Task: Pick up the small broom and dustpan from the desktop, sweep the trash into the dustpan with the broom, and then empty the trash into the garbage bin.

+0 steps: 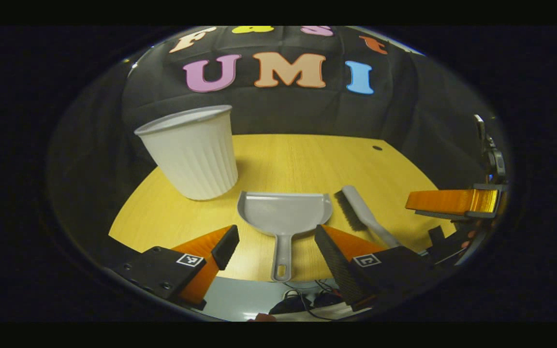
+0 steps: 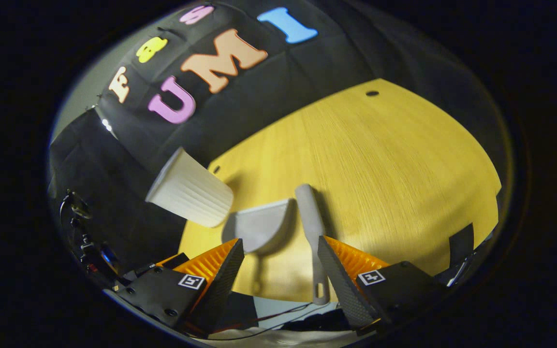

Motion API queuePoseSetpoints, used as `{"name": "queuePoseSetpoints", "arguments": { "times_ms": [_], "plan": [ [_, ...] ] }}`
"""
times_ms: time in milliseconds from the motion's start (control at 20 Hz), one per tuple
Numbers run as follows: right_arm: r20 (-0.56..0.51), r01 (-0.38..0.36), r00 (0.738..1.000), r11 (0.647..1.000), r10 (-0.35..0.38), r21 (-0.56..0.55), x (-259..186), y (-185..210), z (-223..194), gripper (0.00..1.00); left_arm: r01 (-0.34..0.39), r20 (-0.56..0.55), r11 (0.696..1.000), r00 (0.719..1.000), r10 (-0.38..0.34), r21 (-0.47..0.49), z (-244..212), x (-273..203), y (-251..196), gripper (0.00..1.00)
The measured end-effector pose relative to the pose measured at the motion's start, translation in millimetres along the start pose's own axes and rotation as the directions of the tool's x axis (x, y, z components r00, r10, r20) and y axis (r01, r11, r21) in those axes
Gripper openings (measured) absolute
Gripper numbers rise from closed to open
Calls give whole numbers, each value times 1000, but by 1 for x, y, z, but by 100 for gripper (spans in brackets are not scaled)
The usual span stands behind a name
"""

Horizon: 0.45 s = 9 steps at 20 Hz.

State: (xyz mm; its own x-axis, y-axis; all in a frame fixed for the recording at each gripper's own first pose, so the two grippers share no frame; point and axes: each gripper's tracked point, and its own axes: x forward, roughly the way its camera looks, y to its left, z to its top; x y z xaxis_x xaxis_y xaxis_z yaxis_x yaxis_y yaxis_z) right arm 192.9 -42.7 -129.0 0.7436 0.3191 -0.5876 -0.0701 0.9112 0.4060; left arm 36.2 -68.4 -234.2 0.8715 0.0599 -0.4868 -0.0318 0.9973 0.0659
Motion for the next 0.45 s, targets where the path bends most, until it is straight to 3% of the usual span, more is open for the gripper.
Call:
{"name": "queuePoseSetpoints", "arguments": {
  "times_ms": [100, 250, 450],
  "plan": [
    [126, -34, 991, 998, 41, -53, -14, 29, 13, 98, -5, 89, 1000, 996, 6, -11, 30, -22, 0, 96],
    [296, -31, 952, 986, 79, -163, -34, 62, 39, 98, -35, 252, 999, 967, 34, 1, 72, -50, 4, 95],
    [421, 5, 898, 955, 126, -296, -55, 80, 65, 98, -132, 362, 989, 927, 101, 63, 88, -77, 16, 95]
  ]
}}
